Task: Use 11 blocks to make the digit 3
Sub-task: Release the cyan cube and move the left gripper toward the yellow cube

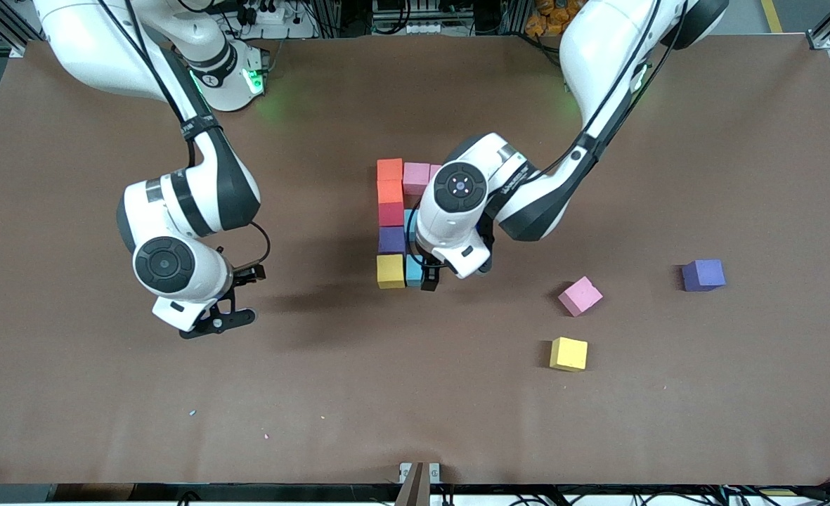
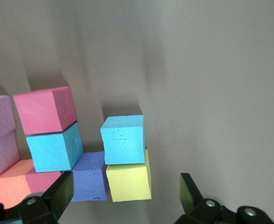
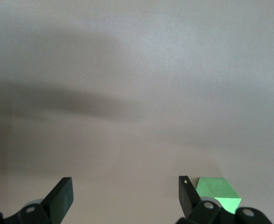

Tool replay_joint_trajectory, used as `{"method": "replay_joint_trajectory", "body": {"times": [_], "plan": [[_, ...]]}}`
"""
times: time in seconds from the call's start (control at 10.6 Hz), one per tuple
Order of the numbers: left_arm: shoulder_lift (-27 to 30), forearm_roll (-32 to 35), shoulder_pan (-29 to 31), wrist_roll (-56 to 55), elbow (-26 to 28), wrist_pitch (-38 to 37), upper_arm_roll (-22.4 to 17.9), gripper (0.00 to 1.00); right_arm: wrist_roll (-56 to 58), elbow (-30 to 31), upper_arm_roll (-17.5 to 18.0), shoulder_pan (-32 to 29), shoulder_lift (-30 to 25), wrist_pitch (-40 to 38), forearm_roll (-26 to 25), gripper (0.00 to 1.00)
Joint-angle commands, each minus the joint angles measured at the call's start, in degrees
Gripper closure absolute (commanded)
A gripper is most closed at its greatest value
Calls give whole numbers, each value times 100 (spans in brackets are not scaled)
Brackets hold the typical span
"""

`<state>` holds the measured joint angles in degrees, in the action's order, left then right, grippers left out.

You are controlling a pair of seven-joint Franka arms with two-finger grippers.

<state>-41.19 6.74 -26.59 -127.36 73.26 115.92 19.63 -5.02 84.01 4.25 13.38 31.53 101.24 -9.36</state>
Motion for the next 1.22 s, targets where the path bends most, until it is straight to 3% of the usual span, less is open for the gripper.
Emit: {"method": "replay_joint_trajectory", "body": {"times": [0.0, 0.38, 1.13], "plan": [[436, 91, 258, 508, 224, -166, -29, 0, 45, 151, 15, -29, -147, -8, 83, 0], [902, 82, 785, 2596, 469, -658, -29, 0, 62, 151, 15, -29, -147, -8, 83, 0], [894, 398, 1542, 6403, 470, -1045, -64, 0, 89, 151, 15, -29, -155, -51, 83, 0]]}}
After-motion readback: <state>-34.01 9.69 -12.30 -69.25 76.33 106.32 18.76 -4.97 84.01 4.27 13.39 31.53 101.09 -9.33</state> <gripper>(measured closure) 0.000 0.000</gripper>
